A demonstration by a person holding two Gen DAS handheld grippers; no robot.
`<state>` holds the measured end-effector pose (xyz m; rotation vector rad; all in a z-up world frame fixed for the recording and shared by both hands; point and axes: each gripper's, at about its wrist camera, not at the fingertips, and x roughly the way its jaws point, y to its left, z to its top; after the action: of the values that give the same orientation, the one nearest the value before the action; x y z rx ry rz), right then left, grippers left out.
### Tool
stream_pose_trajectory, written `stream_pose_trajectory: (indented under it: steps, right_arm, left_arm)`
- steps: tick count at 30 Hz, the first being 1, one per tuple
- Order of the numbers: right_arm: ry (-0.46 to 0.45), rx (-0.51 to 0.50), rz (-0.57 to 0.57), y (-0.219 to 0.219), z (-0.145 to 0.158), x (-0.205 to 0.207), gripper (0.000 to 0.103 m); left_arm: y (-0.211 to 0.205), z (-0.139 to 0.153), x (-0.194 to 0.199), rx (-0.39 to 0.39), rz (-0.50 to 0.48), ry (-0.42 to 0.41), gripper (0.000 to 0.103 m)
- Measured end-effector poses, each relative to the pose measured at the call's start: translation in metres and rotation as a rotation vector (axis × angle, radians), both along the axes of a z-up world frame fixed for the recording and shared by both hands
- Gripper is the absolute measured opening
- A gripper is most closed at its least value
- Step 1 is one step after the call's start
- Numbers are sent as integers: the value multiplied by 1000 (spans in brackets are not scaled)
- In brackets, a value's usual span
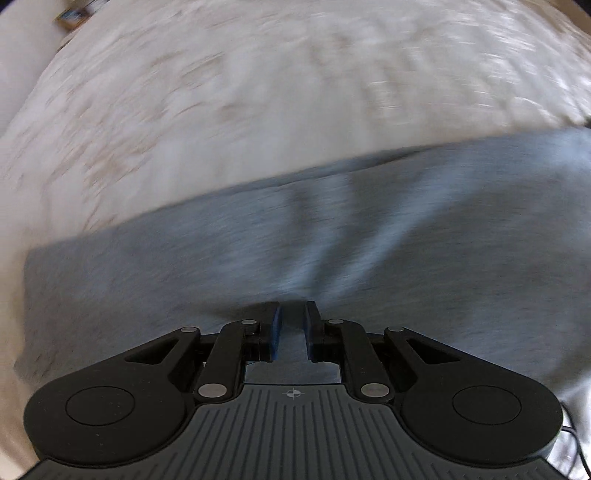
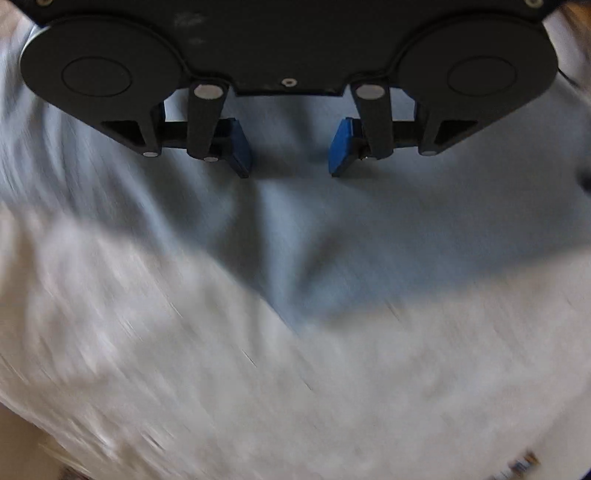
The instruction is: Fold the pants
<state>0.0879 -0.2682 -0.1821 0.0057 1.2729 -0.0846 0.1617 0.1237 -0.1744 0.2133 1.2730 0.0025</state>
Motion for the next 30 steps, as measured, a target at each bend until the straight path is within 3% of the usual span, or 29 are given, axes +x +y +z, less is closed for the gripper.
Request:
stream_pose_trajectory:
  steps: [5,7,9,10,15,18,22,23,24,25,28,30]
  right_arm:
    - [0,-55,-121,-45,11,-50,35]
    - [-58,-39,-182,-52,29,-62,43]
    - [-114,-21,-267,-60,42,-77,72]
    - [-133,-27,-319,-65,45,-87,77]
    - [-165,24,-609,-107,41,-123,78]
    - [-193,101,-751,-138,33,-138,79]
    - [-219,211,-809,-169,16,-133,78]
    - [-212,230,-809,-175,10,-125,67]
    - [-197,253,-805,-176,7,-119,27]
    - [-169,252,-787,-174,7,-113,14]
    - [-143,85,-570,-145,29,-97,10]
    - [-130,17,-514,-144,28,-94,8]
  left_arm:
    - [28,6,3,74,90,11,13]
    - [24,17,2,56,92,-10,13]
    - [11,27,-3,24,62,-34,13]
    - [2,31,-10,7,38,-46,13]
    - [-54,37,-28,-103,-100,-47,13]
    - [-74,21,-38,-93,-158,-7,13]
    - [-70,-1,-46,-29,-149,51,14]
    - [-69,0,-47,-32,-149,50,14]
    - [-69,1,-47,-30,-148,55,14]
    - [-69,1,-47,-23,-150,61,14]
    - [-68,2,-48,-16,-154,67,14]
    - [-66,0,-46,-28,-141,69,14]
